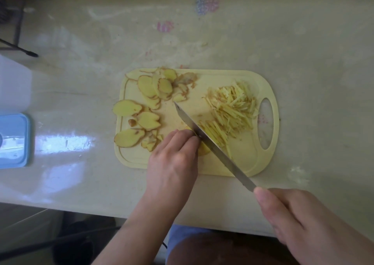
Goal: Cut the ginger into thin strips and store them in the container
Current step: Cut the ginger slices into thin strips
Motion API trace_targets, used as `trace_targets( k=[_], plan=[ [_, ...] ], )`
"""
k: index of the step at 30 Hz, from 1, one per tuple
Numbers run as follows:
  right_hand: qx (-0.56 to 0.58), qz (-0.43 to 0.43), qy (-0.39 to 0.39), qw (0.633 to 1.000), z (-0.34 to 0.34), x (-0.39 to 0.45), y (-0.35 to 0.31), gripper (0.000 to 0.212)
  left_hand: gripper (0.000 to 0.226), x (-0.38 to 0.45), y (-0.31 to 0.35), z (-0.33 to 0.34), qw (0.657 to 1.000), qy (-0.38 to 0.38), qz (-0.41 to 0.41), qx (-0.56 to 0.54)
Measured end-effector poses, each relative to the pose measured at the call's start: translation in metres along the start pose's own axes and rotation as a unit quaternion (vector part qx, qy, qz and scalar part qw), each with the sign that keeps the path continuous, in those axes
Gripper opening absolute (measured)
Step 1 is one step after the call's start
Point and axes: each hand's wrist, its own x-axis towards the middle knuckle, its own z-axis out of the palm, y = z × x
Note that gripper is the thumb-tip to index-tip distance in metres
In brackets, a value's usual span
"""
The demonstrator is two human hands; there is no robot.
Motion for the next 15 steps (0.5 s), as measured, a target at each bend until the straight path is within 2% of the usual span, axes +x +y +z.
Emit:
trace_targets(
  k=[3,10,15],
  plan=[
    [-0.012,-0.004,0.005,1.0,0.001,0.002,0.002,0.095,0.019,0.0,-0.001,0.0,1.0,0.0,0.008,-0.002],
    [0.011,-0.064,0.014,0.998,0.012,0.027,-0.005,0.061,0.02,0.0,-0.001,0.001,1.0,0.011,0.012,-0.009],
    [0.038,-0.038,0.0,0.999,0.006,0.014,-0.003,0.074,0.012,-0.002,-0.001,0.001,1.0,0.019,0.005,0.001]
  ],
)
